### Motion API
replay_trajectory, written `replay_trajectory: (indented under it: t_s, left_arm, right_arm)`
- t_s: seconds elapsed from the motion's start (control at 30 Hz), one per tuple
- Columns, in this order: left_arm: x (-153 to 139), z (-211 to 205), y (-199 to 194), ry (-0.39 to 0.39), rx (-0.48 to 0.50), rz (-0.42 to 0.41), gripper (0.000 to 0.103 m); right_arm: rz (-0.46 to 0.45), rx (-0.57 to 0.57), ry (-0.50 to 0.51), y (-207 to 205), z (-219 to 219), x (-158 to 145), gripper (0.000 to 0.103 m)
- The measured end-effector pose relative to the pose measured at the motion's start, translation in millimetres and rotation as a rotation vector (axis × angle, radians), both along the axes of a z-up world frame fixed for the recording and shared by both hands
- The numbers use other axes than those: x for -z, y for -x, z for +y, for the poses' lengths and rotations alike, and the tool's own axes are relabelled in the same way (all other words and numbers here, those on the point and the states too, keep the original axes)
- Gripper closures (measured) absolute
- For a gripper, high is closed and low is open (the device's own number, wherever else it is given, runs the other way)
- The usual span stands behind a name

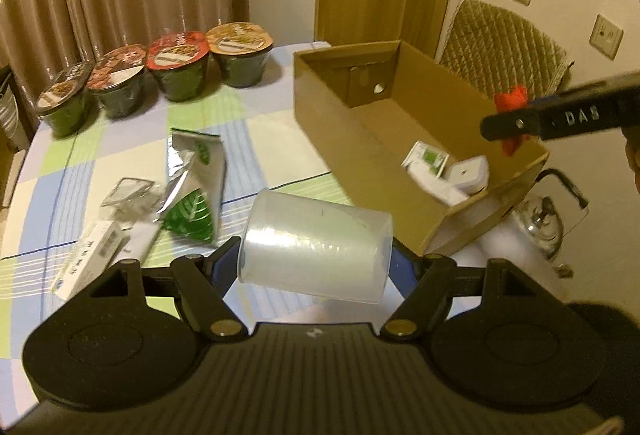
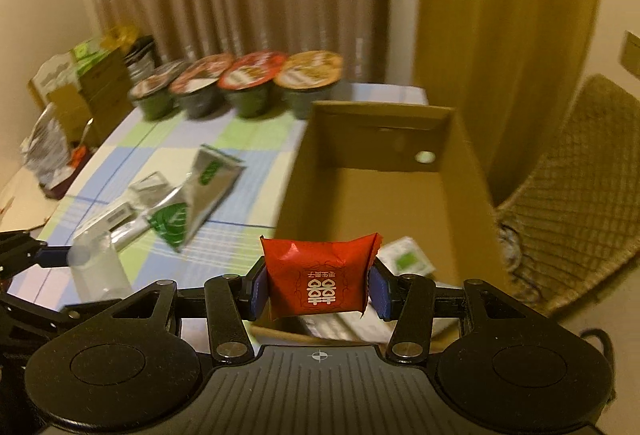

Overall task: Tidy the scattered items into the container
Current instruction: 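Carry the plastic cup and red packet with both tools over the cardboard box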

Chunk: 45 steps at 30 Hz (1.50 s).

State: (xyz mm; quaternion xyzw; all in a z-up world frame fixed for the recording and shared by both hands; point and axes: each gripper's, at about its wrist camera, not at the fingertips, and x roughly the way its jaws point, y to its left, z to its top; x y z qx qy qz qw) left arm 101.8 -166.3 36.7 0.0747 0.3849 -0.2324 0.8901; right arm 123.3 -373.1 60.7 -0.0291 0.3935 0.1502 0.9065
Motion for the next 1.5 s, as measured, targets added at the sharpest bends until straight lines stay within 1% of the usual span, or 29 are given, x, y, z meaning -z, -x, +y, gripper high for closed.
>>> replay_trajectory:
  t_s: [0.27, 0.5, 0.7, 0.93, 1.03, 1.5]
  left_arm:
    - [-10.8, -42.0, -3.5, 0.018, 0.039, -0.004, 0.032]
    - [-13.6, -67.6, -11.7, 0.037, 0.044, 0.003, 0.032]
    - [-13.6, -82.2, -21.5, 0.059, 0.041, 0.017, 0.032]
    - [-11.3, -93.7, -31.2, 0.066, 0.044, 0.024, 0.032]
    - [-10.1, -96.3, -36.0, 0.087, 0.042, 0.04, 0.032]
    - [-10.7, -116.2, -59.1, 0.092, 0.036, 0.018, 0.031]
  right_arm:
    - [-0.015, 0.078, -0.015, 11.4, -49.8, -7.9, 0.051]
    - [-0.013, 0.103, -0.024, 10.8, -69.2, -7.8, 0.051]
    - [-0.012, 0.116, -0.031, 6.7, -76.9, -5.1, 0.051]
    - [-0.007, 0.124, -0.029, 0.8, -82.0, -2.2, 0.051]
    - [-0.005, 0.125, -0.027, -2.3, -83.4, -1.3, 0.051]
    - [0.016, 0.129, -0.019, -19.1, -87.1, 10.8, 0.05]
